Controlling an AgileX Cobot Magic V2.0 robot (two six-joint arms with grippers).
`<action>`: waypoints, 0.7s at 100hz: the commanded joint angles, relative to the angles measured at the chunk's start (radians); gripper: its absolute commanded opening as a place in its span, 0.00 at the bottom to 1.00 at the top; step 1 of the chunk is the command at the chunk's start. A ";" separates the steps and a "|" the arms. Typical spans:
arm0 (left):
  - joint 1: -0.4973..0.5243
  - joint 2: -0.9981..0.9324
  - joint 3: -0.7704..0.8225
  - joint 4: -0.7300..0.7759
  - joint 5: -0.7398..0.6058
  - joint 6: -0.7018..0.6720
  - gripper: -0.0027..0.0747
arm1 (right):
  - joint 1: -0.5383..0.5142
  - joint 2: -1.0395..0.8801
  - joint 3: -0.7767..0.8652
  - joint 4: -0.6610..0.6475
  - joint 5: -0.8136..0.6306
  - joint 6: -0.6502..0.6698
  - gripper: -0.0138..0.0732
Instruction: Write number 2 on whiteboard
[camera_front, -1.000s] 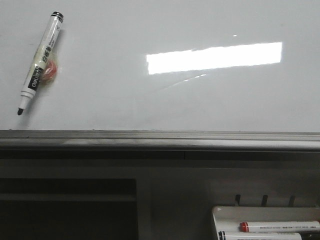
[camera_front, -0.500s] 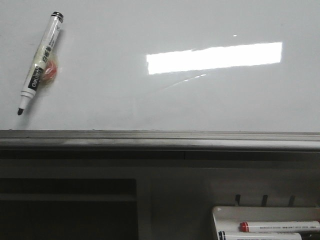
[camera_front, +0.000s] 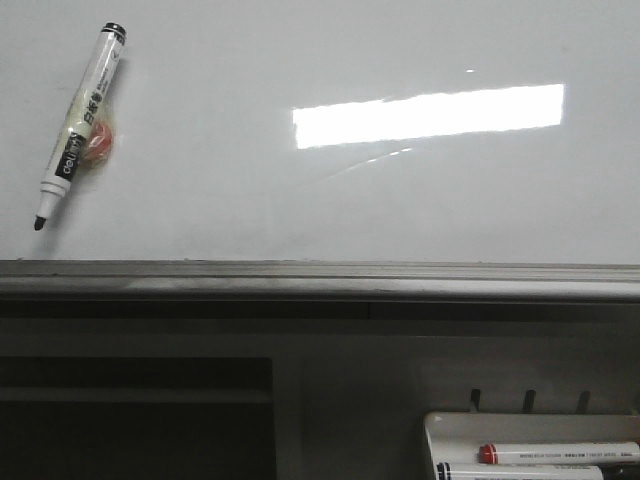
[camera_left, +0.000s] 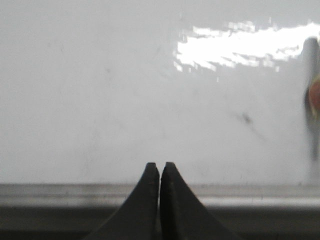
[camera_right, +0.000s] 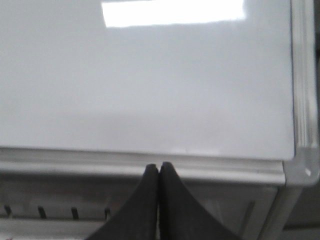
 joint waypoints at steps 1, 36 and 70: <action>0.006 -0.026 0.011 -0.054 -0.199 -0.010 0.01 | -0.008 -0.020 0.024 0.000 -0.213 0.000 0.10; 0.008 -0.026 0.011 0.101 -0.184 -0.004 0.01 | -0.008 -0.020 0.024 0.000 -0.408 0.000 0.10; 0.008 -0.026 0.011 0.227 -0.256 -0.019 0.01 | -0.008 -0.020 0.024 0.000 -0.311 0.000 0.10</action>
